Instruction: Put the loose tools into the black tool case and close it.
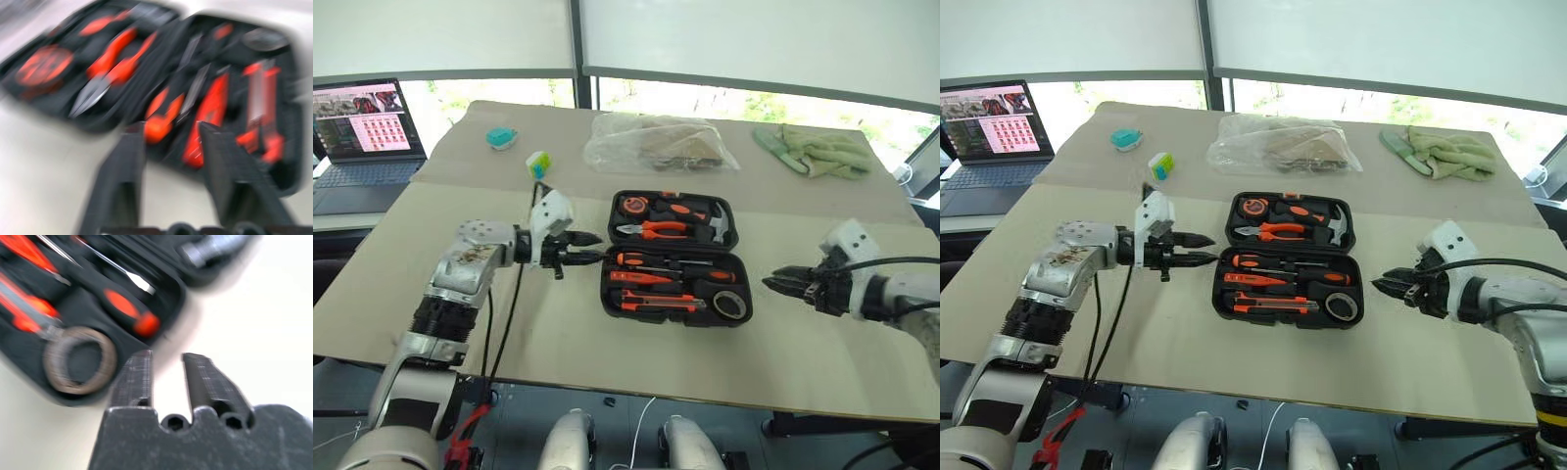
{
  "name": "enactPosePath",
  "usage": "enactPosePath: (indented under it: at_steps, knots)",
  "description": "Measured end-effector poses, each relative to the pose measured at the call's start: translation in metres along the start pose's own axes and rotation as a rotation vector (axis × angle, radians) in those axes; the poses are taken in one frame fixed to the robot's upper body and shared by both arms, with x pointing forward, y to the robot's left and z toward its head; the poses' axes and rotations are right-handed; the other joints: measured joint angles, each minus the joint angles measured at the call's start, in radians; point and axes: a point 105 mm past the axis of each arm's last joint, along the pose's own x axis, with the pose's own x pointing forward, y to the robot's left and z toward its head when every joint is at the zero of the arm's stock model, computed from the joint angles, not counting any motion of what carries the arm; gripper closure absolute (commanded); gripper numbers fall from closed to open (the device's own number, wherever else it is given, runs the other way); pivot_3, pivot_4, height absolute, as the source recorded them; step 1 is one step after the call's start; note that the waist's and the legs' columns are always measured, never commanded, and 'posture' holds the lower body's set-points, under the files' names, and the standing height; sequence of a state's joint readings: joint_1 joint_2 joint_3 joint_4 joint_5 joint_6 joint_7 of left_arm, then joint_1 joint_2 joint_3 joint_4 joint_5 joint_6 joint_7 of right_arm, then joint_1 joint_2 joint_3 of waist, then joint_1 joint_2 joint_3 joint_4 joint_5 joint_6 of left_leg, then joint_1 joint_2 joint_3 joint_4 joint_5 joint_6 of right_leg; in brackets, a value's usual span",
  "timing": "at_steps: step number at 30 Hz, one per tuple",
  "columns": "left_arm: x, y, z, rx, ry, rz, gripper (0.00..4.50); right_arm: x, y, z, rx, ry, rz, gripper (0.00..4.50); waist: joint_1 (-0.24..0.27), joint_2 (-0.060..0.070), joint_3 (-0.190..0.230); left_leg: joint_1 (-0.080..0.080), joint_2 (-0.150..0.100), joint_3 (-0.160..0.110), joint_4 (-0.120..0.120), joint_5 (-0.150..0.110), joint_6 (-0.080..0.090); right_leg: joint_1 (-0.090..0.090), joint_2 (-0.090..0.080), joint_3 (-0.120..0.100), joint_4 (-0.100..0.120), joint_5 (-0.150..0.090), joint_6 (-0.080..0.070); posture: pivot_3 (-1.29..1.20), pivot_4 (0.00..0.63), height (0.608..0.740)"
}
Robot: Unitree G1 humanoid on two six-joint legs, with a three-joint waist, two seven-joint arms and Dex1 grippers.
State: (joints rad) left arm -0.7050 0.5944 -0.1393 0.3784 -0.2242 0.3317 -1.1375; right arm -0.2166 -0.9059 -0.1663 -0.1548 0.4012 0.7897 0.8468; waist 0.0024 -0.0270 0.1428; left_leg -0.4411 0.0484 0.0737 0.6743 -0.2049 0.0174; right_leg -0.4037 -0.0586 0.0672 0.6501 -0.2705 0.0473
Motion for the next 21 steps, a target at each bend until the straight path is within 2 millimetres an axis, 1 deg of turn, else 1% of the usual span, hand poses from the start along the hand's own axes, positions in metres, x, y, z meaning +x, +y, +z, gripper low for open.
enactPosePath:
  at_steps: [1, 4, 5, 8, 10, 13, 15, 19, 21]
  knots:
    - [-0.001, 0.004, -0.006, -0.002, 0.015, 0.021, 4.37, 0.004, -0.003, -0.001, -0.005, -0.001, -0.005, 4.5, 0.0, 0.0, 0.0, 0.0, 0.0, 0.0, 0.0, 0.0, 0.0, 0.0, 0.0, 0.0, 0.0, 0.0, 0.0, 0.0, 0.15, 0.74]
    - [0.001, 0.014, -0.026, -0.011, 0.076, 0.072, 4.37, 0.023, -0.01, 0.004, -0.038, -0.019, -0.012, 4.5, -0.004, 0.0, 0.0, 0.0, 0.0, 0.001, 0.0, 0.0, 0.0, 0.0, 0.0, 0.0, 0.0, 0.0, 0.0, 0.0, 0.15, 0.74]
    - [0.004, 0.014, -0.029, -0.013, 0.085, 0.072, 4.37, 0.028, -0.012, 0.005, -0.047, -0.016, -0.013, 4.5, -0.004, 0.0, 0.0, 0.0, 0.0, 0.001, 0.0, 0.0, 0.0, 0.0, 0.0, 0.0, 0.0, 0.0, 0.0, 0.0, 0.15, 0.74]
    - [0.017, 0.007, -0.031, -0.019, 0.087, 0.03, 4.37, 0.044, -0.012, 0.006, -0.123, 0.012, -0.002, 4.5, 0.001, 0.0, 0.0, -0.002, 0.0, 0.001, 0.0, 0.0, 0.0, -0.001, 0.0, 0.0, 0.0, 0.0, 0.0, 0.0, 0.15, 0.74]
    - [0.022, 0.001, -0.028, -0.02, 0.074, -0.002, 4.37, 0.051, -0.011, 0.006, -0.14, 0.025, 0.012, 4.5, 0.0, 0.0, 0.0, -0.003, 0.0, 0.002, 0.0, 0.0, 0.0, -0.002, 0.0, 0.0, 0.0, 0.0, 0.0, 0.0, 0.15, 0.74]
    - [0.027, -0.007, -0.018, 0.007, 0.05, -0.048, 4.37, 0.054, -0.009, 0.008, -0.157, 0.028, 0.036, 4.5, -0.003, 0.0, 0.0, -0.003, 0.0, 0.002, 0.0, 0.0, 0.0, -0.002, 0.0, 0.0, 0.0, 0.0, 0.0, 0.0, 0.15, 0.74]
    - [0.022, -0.011, -0.02, 0.001, 0.052, -0.065, 4.37, 0.053, -0.007, 0.007, -0.161, 0.031, 0.063, 4.5, -0.009, 0.0, 0.0, -0.003, 0.0, 0.001, -0.001, 0.0, 0.0, -0.002, 0.0, 0.0, 0.0, 0.0, 0.0, 0.0, 0.15, 0.74]
    - [0.013, -0.034, -0.027, -0.047, 0.05, -0.178, 4.37, 0.046, -0.001, 0.0, -0.179, 0.055, 0.103, 4.5, -0.013, 0.0, 0.0, -0.003, 0.001, 0.001, -0.001, -0.001, 0.0, -0.002, 0.0, 0.0, 0.0, 0.0, 0.0, 0.0, 0.15, 0.74]
    - [0.007, -0.039, -0.027, -0.054, 0.066, -0.215, 4.37, 0.039, 0.007, -0.004, -0.201, 0.067, 0.141, 4.5, -0.011, 0.0, 0.0, -0.003, 0.001, 0.001, -0.001, -0.001, 0.0, -0.002, 0.0, -0.001, 0.0, 0.0, 0.0, 0.0, 0.15, 0.74]
